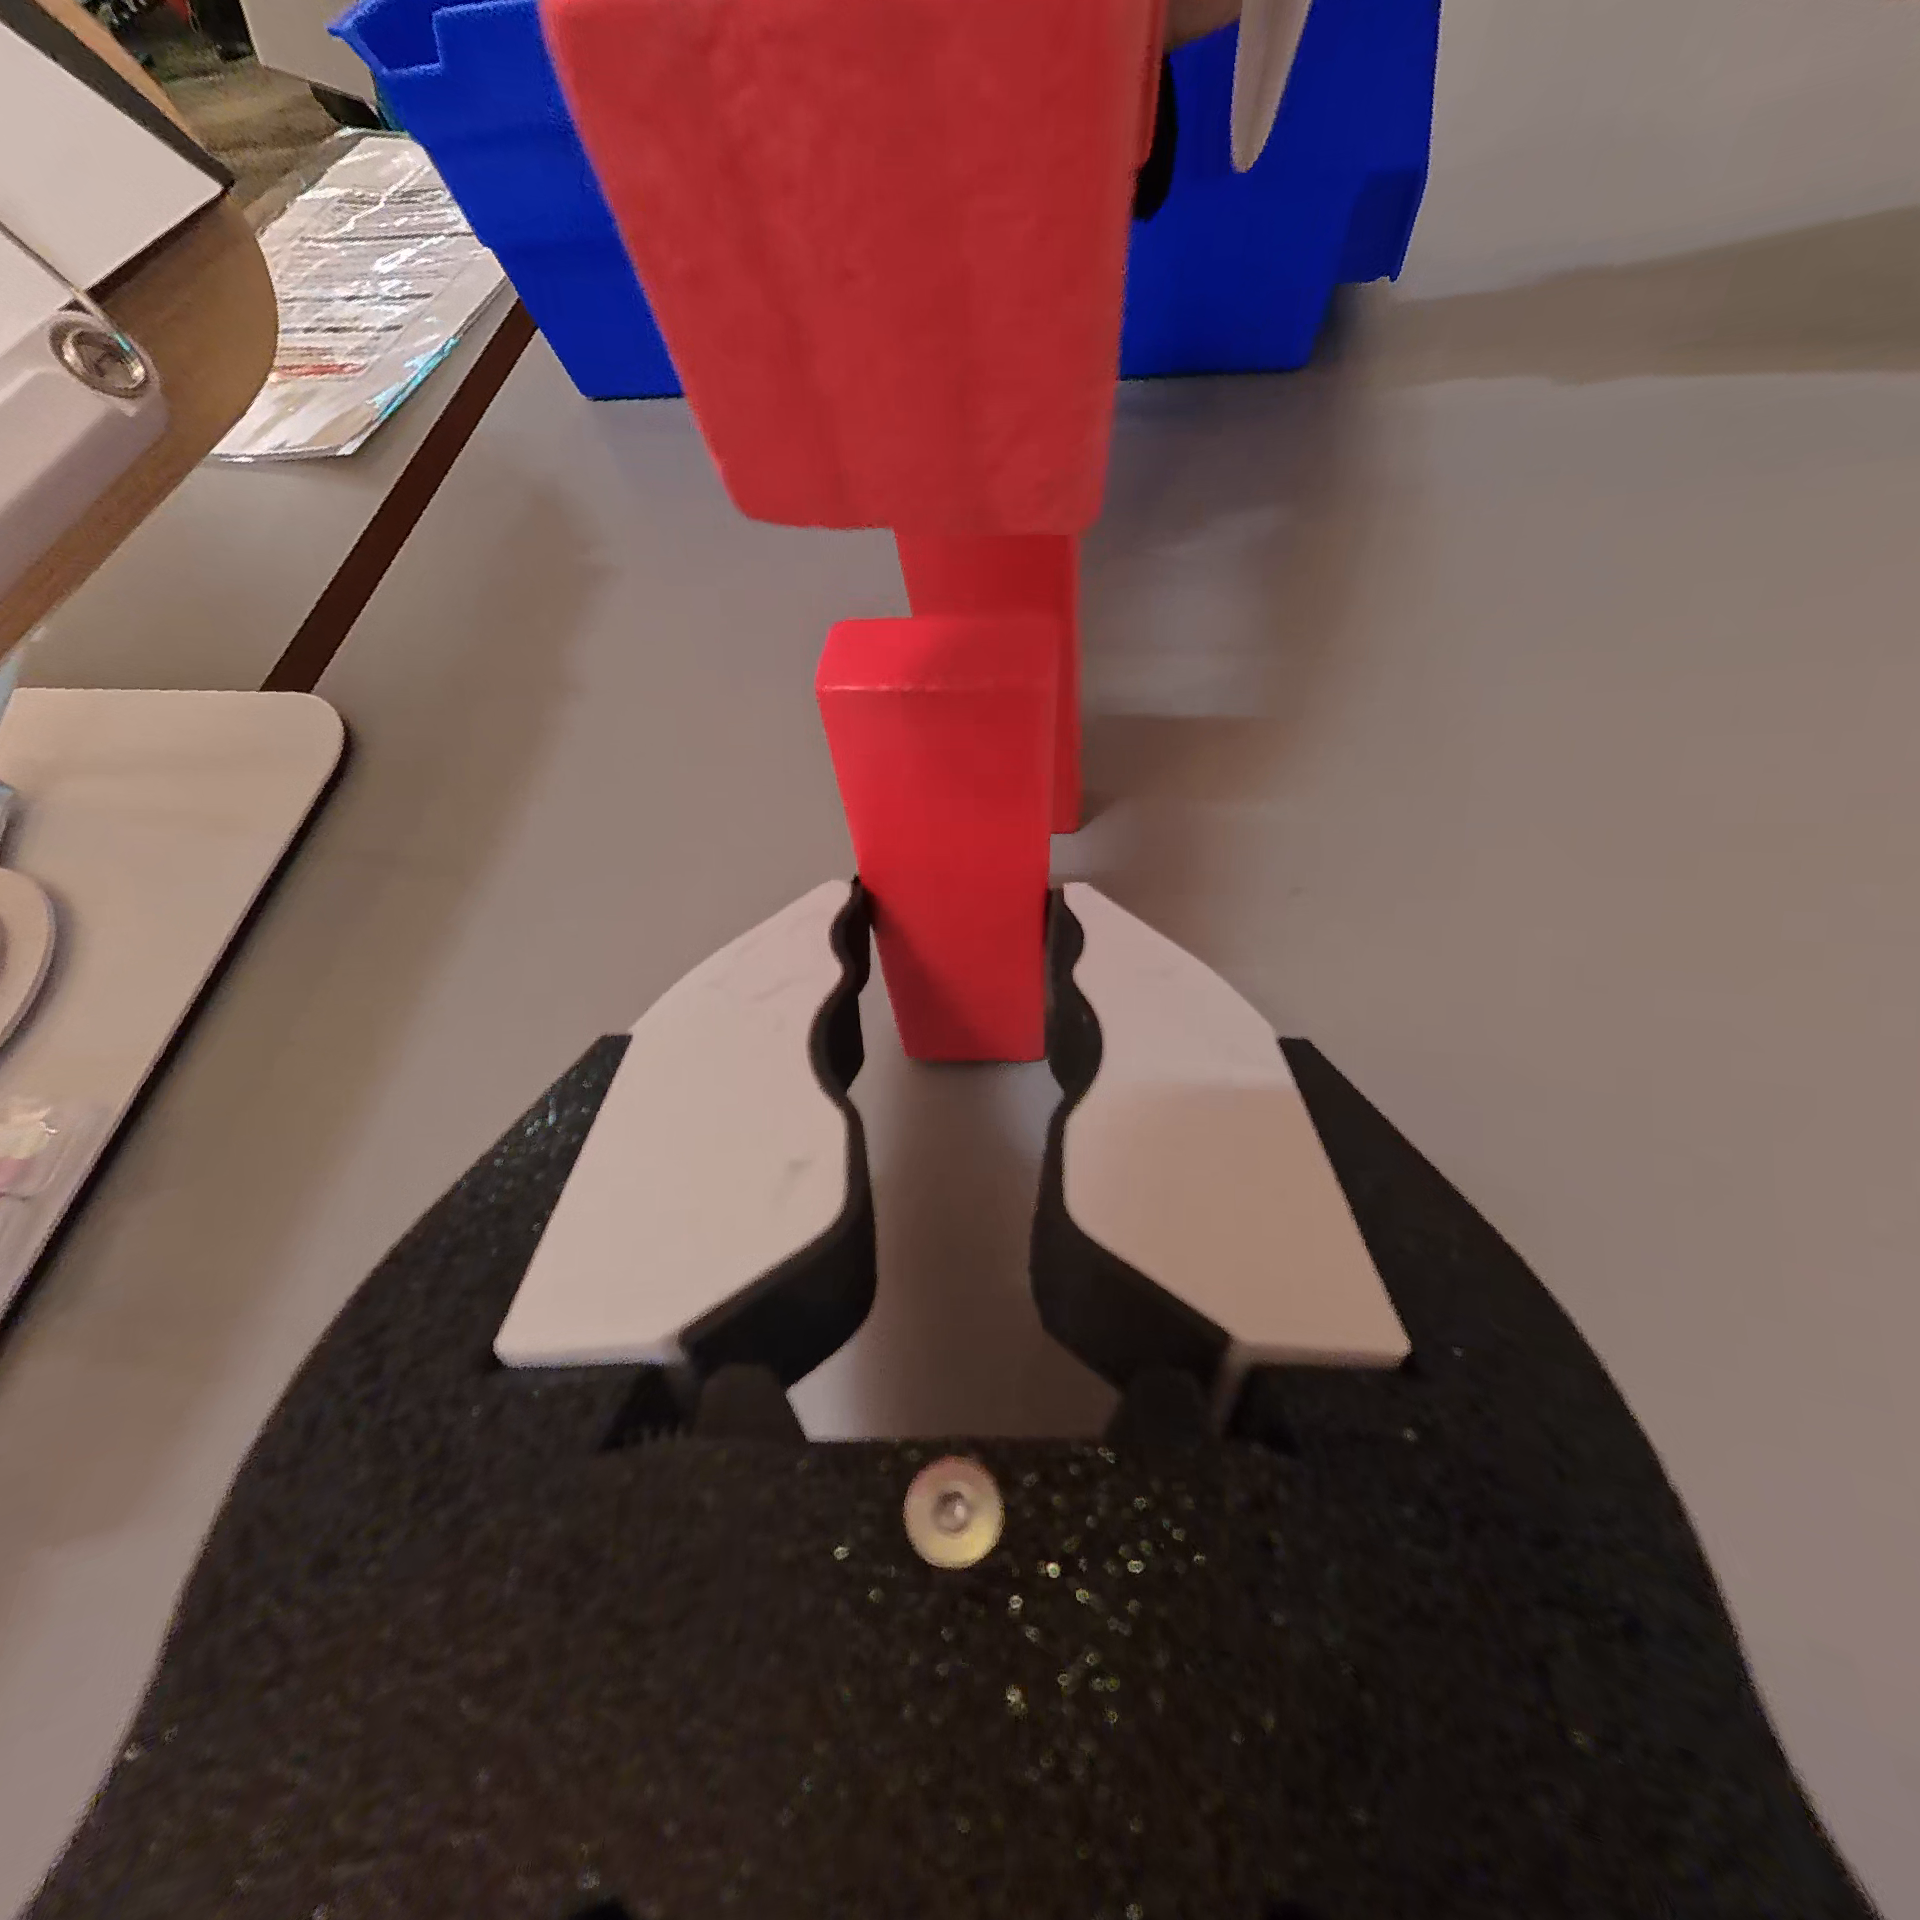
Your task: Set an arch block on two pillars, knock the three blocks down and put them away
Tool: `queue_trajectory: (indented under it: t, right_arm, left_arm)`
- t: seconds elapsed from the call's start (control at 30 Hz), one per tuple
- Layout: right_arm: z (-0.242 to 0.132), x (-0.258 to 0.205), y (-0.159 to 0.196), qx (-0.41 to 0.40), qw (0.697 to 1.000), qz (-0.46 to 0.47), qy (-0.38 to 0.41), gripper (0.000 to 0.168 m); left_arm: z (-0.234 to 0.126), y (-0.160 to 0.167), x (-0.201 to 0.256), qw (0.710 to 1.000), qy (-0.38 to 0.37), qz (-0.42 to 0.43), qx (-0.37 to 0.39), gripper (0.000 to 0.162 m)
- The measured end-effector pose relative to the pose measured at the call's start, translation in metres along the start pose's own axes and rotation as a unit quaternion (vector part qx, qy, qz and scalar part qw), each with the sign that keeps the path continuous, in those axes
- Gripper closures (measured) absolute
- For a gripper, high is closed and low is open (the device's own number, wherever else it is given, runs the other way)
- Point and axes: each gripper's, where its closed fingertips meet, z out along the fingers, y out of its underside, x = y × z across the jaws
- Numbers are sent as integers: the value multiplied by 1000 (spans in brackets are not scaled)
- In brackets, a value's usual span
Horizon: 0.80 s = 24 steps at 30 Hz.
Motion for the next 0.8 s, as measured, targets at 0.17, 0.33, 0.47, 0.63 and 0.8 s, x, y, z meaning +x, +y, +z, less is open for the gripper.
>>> queue_trajectory:
  t: [0.17, 0.33, 0.47, 0.63, 0.8]
  right_arm:
    - [1, 3, 3, -10, 1000, 5, 7, 133]
    - [4, 4, 8, -20, 1000, 12, 8, 133]
    - [3, 4, 10, -19, 1000, 13, 10, 133]
    - [-3, 6, 10, -19, 1000, 15, 18, 133]
    - [-7, 7, 13, -25, 999, 17, 20, 133]
  left_arm:
    - [-4, 4, -1, 1000, 10, -20, -3, 130]
    - [-1, 16, 5, 999, 26, -2, -44, 130]
    - [4, 23, 6, 997, 10, 23, -75, 129]
    - [-1, 18, 1, 999, -4, 10, -50, 121]
    - [-1, 18, 4, 999, 5, 14, -51, 114]
